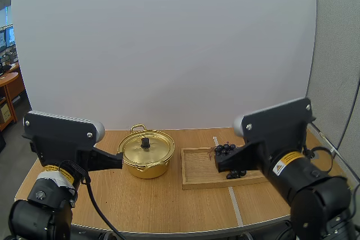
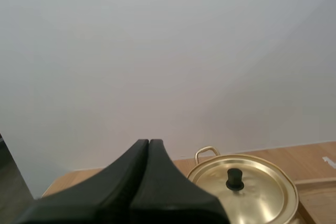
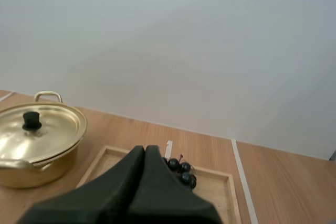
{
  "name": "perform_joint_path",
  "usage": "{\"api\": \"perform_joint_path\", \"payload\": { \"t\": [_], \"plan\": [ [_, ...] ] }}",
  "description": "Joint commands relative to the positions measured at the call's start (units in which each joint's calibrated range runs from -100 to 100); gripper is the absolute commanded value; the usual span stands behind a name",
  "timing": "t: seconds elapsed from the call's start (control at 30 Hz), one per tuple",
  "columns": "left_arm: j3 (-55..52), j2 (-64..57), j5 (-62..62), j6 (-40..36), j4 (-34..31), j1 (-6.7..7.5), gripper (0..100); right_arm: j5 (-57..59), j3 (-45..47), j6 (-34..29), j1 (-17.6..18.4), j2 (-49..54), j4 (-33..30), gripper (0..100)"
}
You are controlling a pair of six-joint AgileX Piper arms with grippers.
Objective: Open the pot, put the pineapple inside, and close it
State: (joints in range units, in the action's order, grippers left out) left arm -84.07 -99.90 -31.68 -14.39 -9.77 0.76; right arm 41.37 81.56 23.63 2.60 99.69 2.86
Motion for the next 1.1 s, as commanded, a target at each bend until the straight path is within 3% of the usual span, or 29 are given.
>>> {"api": "perform_joint_path", "payload": {
  "t": [0.0,0.33,0.57,0.8,0.93,1.07],
  "plan": [
    [-3.75,-0.10,10.07,-1.88,-0.69,-0.08,0,-4.38,6.69,0.01,-0.19,0.31,-0.77,0],
    [-15.93,-0.10,20.52,-1.97,0.82,-0.08,0,-22.00,18.44,0.01,-0.39,0.31,-0.86,0],
    [-15.93,-0.10,13.48,-2.08,6.67,-0.08,0,-15.00,18.44,-0.20,-0.85,0.31,-0.38,0],
    [-15.93,-0.10,1.26,-3.57,6.66,-0.08,0,-10.38,18.44,-2.17,-1.42,0.31,0.36,0],
    [-15.93,-0.10,1.26,-3.88,6.66,-0.08,0,-10.38,18.44,-6.54,-2.32,0.31,0.36,0],
    [-15.93,-0.10,1.09,-4.10,6.66,-0.08,0,-10.38,18.44,-7.05,-2.93,0.31,0.36,0]
  ]
}}
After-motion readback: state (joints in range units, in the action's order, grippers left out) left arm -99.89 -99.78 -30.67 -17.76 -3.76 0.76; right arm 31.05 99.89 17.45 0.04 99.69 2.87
